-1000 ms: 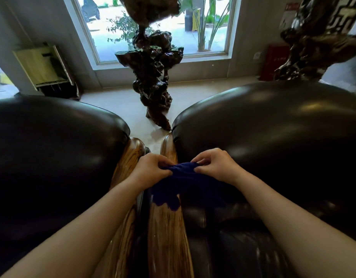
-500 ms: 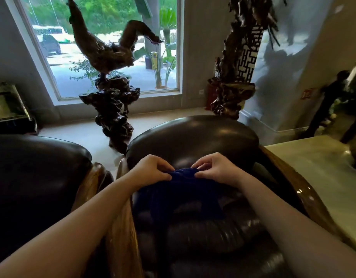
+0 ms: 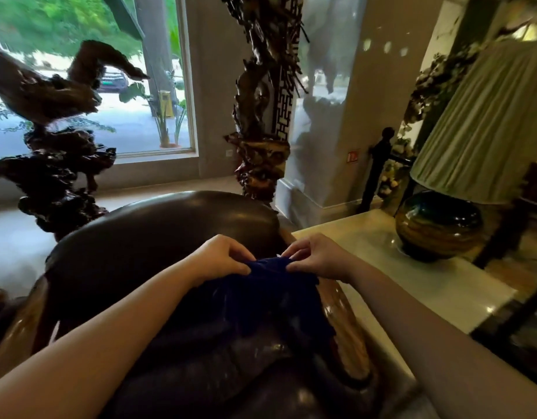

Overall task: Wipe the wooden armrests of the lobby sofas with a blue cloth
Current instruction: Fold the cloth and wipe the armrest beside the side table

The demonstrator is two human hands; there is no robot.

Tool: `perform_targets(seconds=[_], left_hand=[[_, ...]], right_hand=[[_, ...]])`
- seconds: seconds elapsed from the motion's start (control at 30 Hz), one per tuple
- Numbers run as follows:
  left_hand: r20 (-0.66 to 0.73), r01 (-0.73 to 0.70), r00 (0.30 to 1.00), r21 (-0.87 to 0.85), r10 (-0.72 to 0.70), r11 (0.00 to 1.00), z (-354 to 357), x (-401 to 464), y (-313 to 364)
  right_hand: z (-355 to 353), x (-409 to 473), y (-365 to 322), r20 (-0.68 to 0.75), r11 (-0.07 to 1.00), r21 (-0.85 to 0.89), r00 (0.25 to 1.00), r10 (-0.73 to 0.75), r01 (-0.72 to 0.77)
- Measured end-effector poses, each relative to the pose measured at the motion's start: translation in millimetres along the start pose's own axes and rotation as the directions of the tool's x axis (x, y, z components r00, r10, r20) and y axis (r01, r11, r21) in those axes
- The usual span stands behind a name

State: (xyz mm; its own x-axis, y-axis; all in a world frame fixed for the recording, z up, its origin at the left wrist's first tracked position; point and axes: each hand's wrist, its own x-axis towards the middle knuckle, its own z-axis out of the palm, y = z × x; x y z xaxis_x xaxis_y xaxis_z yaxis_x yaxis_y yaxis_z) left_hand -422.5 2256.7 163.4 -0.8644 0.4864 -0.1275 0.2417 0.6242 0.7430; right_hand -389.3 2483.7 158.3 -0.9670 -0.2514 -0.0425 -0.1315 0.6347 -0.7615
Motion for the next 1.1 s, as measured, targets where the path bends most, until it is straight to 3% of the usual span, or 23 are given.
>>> perform_targets(seconds=[0.2,0.47,0.83,0.97,1.1], left_hand=[[-0.018,-0.041,0.999,-0.002,0.041,0.999,46,83,47],[-0.095,-0.135,0.985,0.075,0.142,0.988,79,199,54],[-0.078,0.038,0.996,0.084,-0.031,0.996,199,339,-9],[-0.095,0.148,0.985,0.032,-0.144,0.988,261,376,-35],[-0.219,0.187,0.960,0.032,-0.176,0.982,333,393,-62]], right_hand=[[-82,18,66,0.007,0.999,-0.009,0.999,0.034,-0.034],[-137,80,145,-0.027,0.997,-0.028,0.997,0.066,-0.067],[-135,165,327,0.142,0.985,-0.105,0.978,0.150,-0.136],[-132,187,396,0.217,0.981,-0.181,0.970,0.111,-0.072],[-122,193,458,0.244,0.962,-0.270,0.969,0.031,0.038]])
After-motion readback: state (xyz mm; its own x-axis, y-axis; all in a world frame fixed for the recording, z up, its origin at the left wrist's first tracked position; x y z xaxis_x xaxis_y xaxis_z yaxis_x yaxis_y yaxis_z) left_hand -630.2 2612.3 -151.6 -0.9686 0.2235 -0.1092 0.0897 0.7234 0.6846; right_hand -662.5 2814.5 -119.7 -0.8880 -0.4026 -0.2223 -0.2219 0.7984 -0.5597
